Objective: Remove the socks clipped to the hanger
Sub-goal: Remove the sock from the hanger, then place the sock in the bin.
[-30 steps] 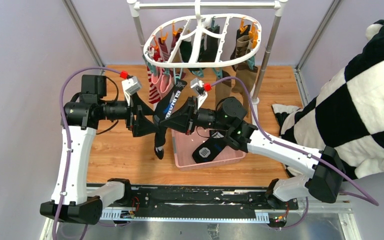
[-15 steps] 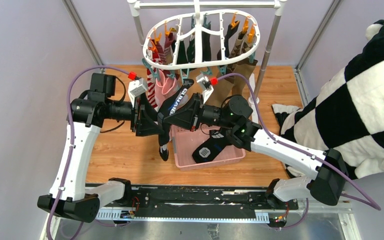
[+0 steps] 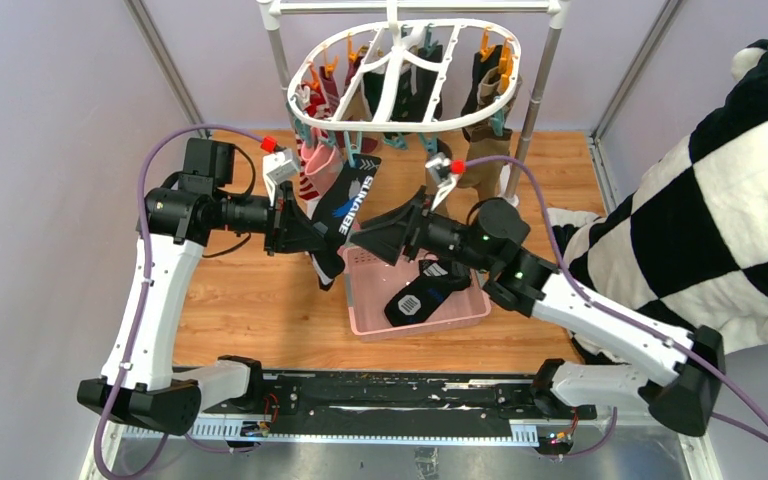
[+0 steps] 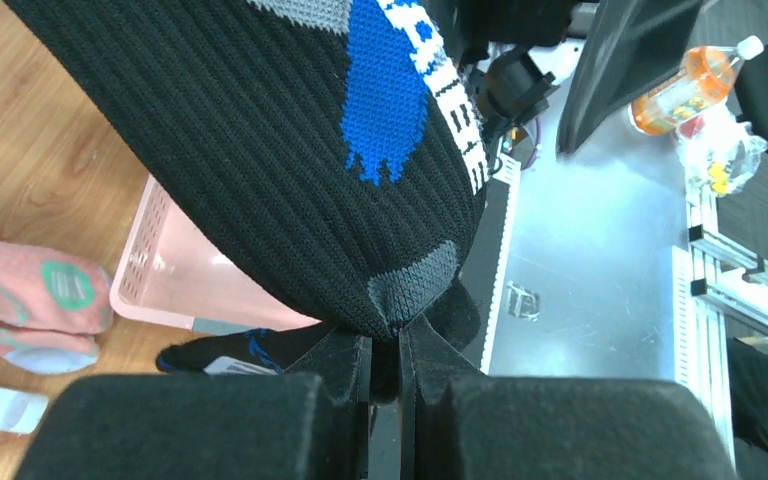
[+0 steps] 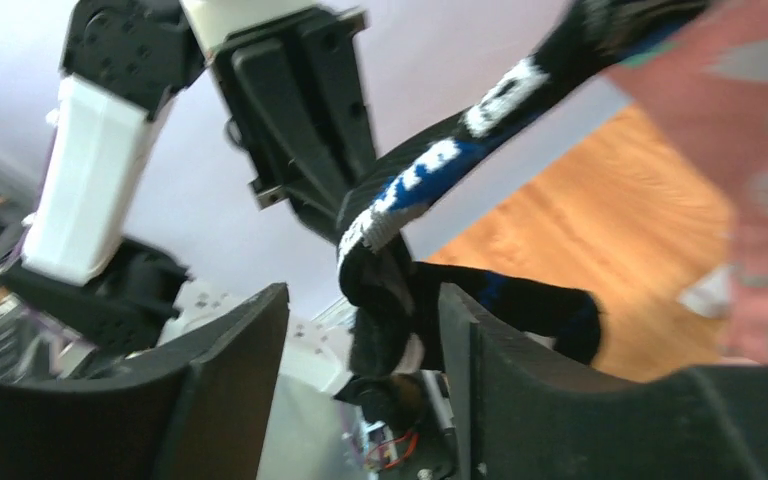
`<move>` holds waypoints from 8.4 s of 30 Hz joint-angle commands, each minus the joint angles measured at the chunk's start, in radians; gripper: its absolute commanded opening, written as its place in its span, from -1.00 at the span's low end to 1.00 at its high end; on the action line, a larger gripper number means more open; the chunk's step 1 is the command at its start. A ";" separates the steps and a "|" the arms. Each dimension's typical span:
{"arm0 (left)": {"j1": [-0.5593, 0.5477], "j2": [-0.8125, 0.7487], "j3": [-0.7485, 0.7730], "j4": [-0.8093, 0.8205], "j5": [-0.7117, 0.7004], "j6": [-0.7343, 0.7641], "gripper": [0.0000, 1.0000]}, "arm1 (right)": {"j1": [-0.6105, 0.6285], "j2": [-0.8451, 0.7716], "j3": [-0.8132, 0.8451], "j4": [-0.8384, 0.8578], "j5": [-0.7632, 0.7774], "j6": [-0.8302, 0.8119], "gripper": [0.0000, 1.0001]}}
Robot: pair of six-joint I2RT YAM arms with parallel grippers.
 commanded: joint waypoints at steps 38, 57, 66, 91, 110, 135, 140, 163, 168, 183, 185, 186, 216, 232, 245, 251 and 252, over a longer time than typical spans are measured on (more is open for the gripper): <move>-0.113 -0.057 -0.011 -0.003 -0.170 -0.016 -0.86 | 0.069 0.367 0.564 -0.170 0.682 -0.344 0.32; -0.116 -0.067 -0.035 -0.004 -0.167 -0.023 -0.86 | 0.034 0.394 0.580 -0.131 0.661 -0.232 -0.34; -0.119 -0.085 -0.019 -0.003 -0.183 -0.030 -0.88 | 0.033 0.421 0.589 -0.118 0.674 -0.220 0.09; -0.121 -0.120 -0.055 -0.002 -0.218 -0.022 -0.93 | -0.002 0.423 0.571 -0.050 0.675 -0.081 -1.00; -0.121 -0.220 -0.204 -0.002 -0.321 0.032 -0.98 | -0.038 0.359 0.562 -0.190 0.491 -0.148 0.67; -0.121 -0.212 -0.151 -0.002 -0.332 0.042 -0.96 | 0.072 -0.077 -0.015 -0.209 0.081 -0.594 1.00; -0.120 -0.216 -0.154 -0.002 -0.333 0.038 -0.96 | 0.110 -0.103 0.018 -0.192 -0.070 -0.819 1.00; -0.121 -0.266 -0.150 -0.002 -0.306 0.015 -0.87 | 0.200 0.221 0.162 -0.165 -0.213 -1.022 1.00; -0.120 -0.247 -0.134 -0.002 -0.290 0.005 -0.85 | 0.262 0.244 0.081 0.028 0.001 -0.963 0.92; -0.121 -0.273 -0.059 -0.001 -0.344 -0.046 0.74 | 0.281 0.274 0.075 0.020 0.158 -0.872 -0.94; -0.121 -0.276 -0.052 0.000 -0.367 -0.051 0.96 | 0.271 0.260 0.065 -0.011 0.163 -0.853 -1.00; -0.121 -0.278 -0.052 0.000 -0.378 -0.052 0.99 | 0.262 0.249 0.054 -0.023 0.174 -0.838 -1.00; -0.020 -0.241 -0.271 0.199 -0.770 -0.237 0.99 | -0.116 -0.085 -0.113 -0.771 0.753 -0.323 0.28; 0.139 -0.197 -0.264 0.238 -0.669 -0.280 0.99 | -0.290 0.101 -0.255 -0.504 0.516 -0.135 -0.64; 0.182 -0.186 -0.279 0.239 -0.608 -0.255 0.99 | -0.310 0.093 -0.253 -0.534 0.329 -0.144 -0.36; 0.182 -0.194 -0.280 0.238 -0.606 -0.238 0.99 | -0.307 -0.094 -0.121 -0.773 0.414 -0.191 0.10; 0.182 -0.194 -0.279 0.239 -0.603 -0.237 0.99 | -0.308 -0.122 -0.132 -0.792 0.445 -0.190 0.11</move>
